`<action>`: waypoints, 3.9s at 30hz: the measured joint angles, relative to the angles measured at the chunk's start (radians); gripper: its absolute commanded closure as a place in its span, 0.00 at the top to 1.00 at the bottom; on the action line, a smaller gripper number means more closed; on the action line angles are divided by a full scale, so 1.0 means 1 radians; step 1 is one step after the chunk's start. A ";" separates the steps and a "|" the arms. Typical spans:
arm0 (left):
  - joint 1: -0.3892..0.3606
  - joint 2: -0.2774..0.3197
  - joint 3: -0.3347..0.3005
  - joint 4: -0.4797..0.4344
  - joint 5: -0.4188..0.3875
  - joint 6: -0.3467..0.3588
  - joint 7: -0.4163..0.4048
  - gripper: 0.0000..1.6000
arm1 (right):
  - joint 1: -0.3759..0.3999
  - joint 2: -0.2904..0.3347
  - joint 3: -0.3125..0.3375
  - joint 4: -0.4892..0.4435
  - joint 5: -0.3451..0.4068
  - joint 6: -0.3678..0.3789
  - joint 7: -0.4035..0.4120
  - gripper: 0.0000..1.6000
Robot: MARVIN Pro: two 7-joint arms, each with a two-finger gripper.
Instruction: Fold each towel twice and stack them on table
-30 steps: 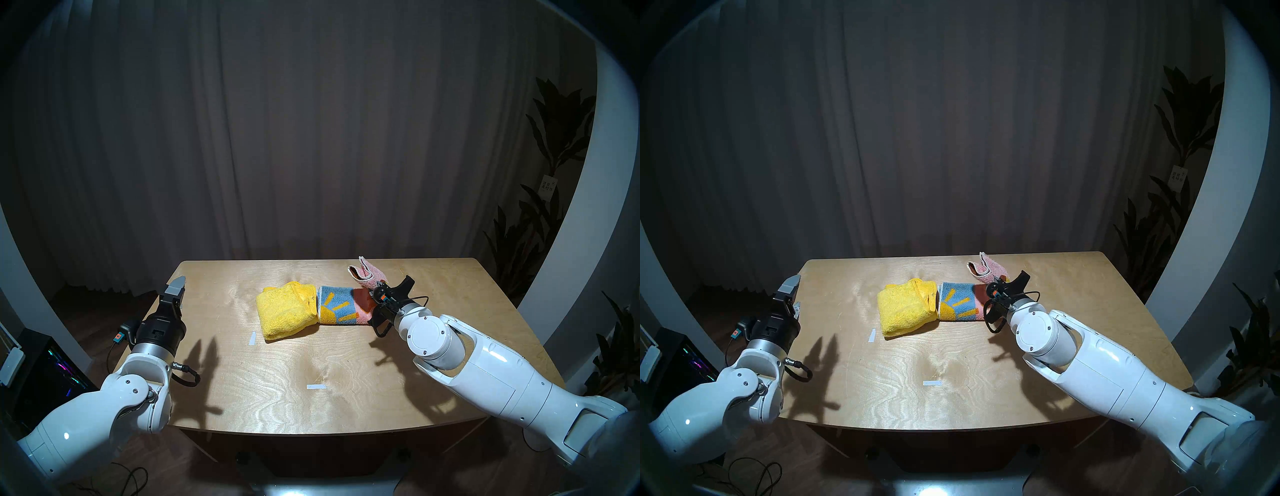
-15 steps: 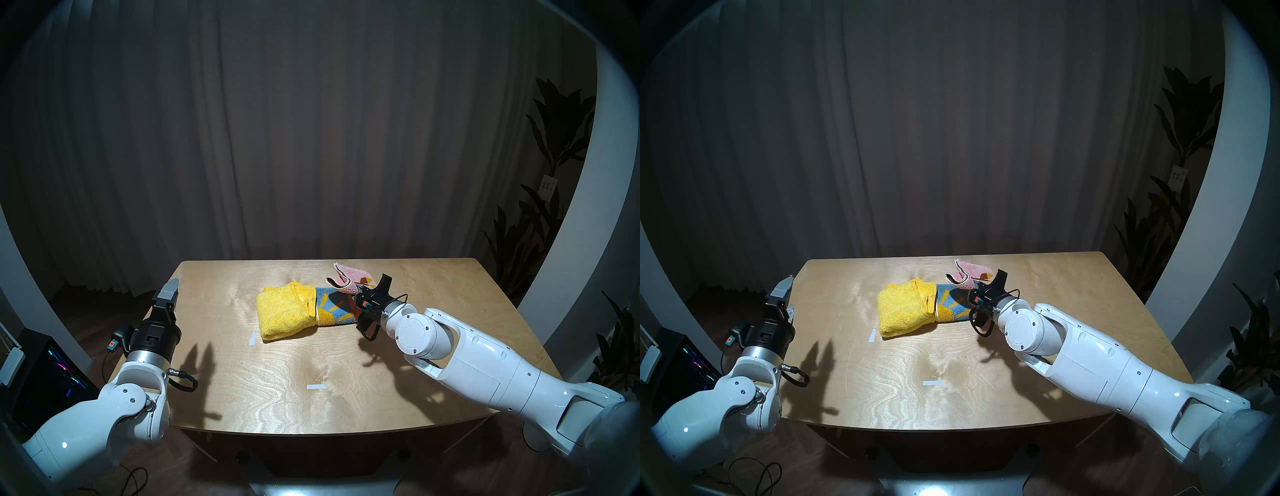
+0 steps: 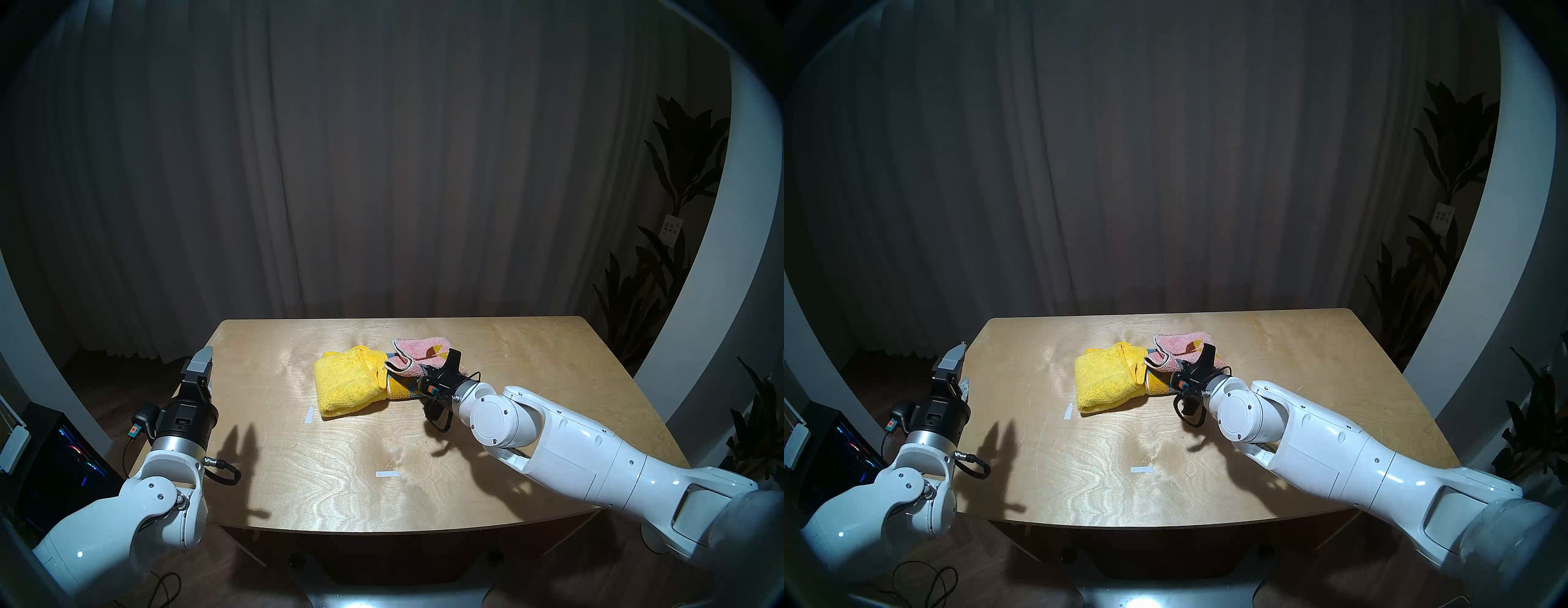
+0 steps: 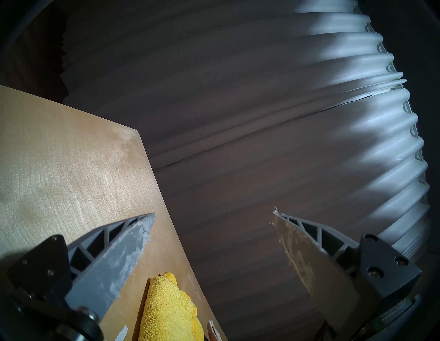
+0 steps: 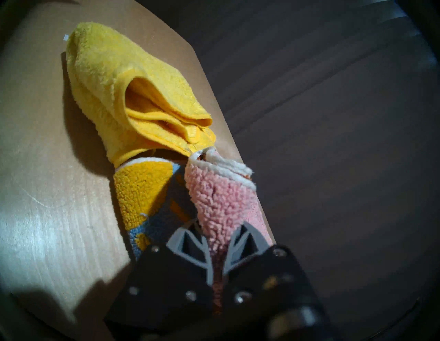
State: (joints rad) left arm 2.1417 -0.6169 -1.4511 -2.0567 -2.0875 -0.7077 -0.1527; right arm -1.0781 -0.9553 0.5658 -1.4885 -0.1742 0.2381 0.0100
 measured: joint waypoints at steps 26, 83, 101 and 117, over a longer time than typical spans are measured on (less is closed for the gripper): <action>-0.026 0.013 0.009 0.019 -0.001 0.053 0.017 1.00 | -0.044 -0.006 0.003 -0.022 0.051 -0.005 -0.012 1.00; -0.251 -0.009 0.184 -0.002 -0.007 0.243 0.178 1.00 | -0.579 0.052 0.615 -0.402 1.505 -0.082 -0.272 1.00; -0.117 -0.034 0.069 -0.007 -0.275 0.350 0.125 1.00 | -0.540 -0.099 0.581 -0.369 1.789 -0.021 -0.423 1.00; -0.009 0.023 0.044 0.081 -0.213 0.562 -0.059 1.00 | -0.423 -0.232 0.500 -0.253 1.878 0.011 -0.454 1.00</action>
State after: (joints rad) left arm 2.1330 -0.5937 -1.4068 -1.9756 -2.3006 -0.1462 -0.2121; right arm -1.5008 -1.1876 1.0656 -1.7413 1.7037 0.2491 -0.4436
